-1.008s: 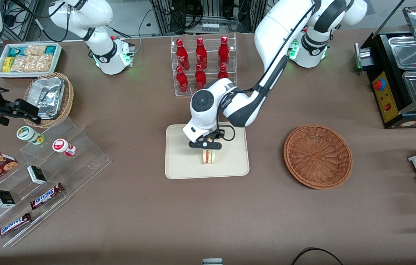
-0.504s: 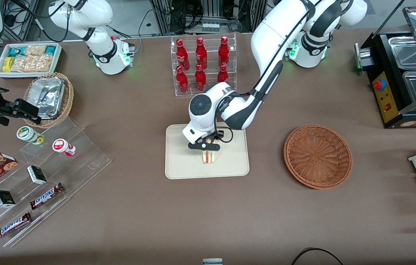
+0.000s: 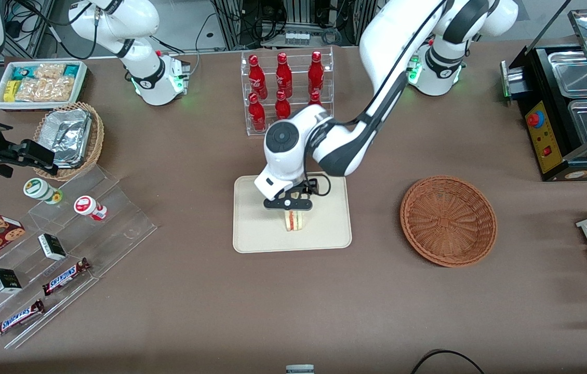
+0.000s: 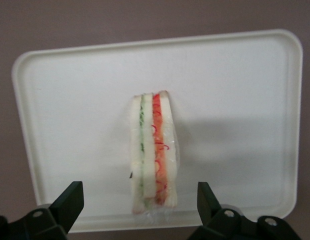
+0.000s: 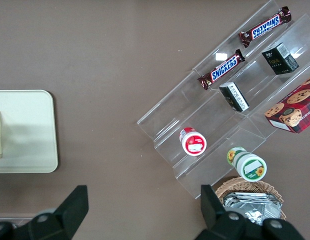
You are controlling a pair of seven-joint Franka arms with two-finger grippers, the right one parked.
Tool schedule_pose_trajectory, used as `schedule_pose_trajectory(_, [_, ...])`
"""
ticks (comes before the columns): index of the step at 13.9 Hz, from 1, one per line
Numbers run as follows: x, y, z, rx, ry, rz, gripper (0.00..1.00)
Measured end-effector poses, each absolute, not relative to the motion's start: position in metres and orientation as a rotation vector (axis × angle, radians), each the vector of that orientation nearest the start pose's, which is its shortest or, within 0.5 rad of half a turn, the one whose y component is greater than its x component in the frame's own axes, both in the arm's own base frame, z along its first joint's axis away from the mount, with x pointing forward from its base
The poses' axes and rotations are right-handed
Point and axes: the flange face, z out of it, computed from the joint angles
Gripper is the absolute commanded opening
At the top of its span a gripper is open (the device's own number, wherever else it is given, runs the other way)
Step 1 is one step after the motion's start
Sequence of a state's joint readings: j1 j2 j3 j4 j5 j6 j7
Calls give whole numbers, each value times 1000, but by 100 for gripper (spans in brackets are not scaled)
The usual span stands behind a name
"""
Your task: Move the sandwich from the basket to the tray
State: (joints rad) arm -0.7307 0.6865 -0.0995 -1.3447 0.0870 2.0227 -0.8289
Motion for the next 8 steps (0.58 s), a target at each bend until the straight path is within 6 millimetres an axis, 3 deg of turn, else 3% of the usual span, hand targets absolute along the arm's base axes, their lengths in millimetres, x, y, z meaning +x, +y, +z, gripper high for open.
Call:
schedule_pose_trajectory(2, [523, -499, 375, -3122, -42, -29, 100])
schedule_pose_trajectory(4, [536, -460, 425, -3102, -127, -24, 100])
schedule_pose_trajectory(8, [545, -375, 499, -3097, -178, -61, 100])
